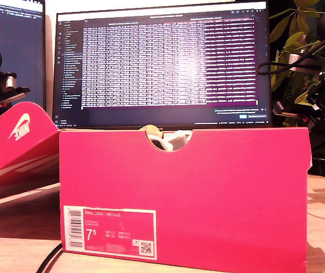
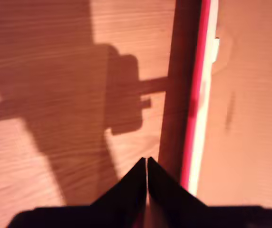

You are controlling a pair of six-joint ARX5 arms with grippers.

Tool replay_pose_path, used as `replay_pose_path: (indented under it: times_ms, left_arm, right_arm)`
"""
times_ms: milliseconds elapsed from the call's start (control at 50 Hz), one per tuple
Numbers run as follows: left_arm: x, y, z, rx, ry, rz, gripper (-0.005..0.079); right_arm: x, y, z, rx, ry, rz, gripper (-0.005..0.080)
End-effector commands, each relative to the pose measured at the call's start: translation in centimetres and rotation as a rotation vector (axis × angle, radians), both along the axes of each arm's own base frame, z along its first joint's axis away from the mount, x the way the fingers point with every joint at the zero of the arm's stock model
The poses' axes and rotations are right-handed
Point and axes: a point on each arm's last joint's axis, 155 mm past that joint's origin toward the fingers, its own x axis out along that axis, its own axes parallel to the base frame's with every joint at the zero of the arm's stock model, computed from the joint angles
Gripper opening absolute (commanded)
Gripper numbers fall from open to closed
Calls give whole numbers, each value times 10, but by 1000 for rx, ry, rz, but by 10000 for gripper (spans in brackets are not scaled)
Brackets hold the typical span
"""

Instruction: Close the red shoebox by pushing the lid with your left arm and holding the box in place with your right arm

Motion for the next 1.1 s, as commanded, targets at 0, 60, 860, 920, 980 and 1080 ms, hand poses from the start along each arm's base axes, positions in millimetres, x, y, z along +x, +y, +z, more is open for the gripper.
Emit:
replay_pose_path:
  times_ms: [0, 60, 860, 920, 980, 1080]
  left_arm:
    - [-4, -3, -28, -8, 69, -8, -19]
    - [-5, -5, -36, -12, 90, -14, -19]
    - [-9, -72, -52, -179, 125, -123, -19]
    - [-10, -74, -51, -193, 129, -124, -19]
    - [-12, -76, -50, -203, 138, -124, -19]
    - [-15, -77, -49, -212, 147, -130, -19]
  right_arm:
    - [0, 0, -1, 0, -3, 3, -12]
    - [0, 2, -1, 7, 0, 9, -12]
    - [-12, 25, -45, 73, 141, 64, -13]
    - [-14, 30, -50, 72, 152, 78, -13]
    - [-15, 36, -52, 70, 155, 93, -12]
    - [-14, 45, -49, 72, 138, 116, -12]
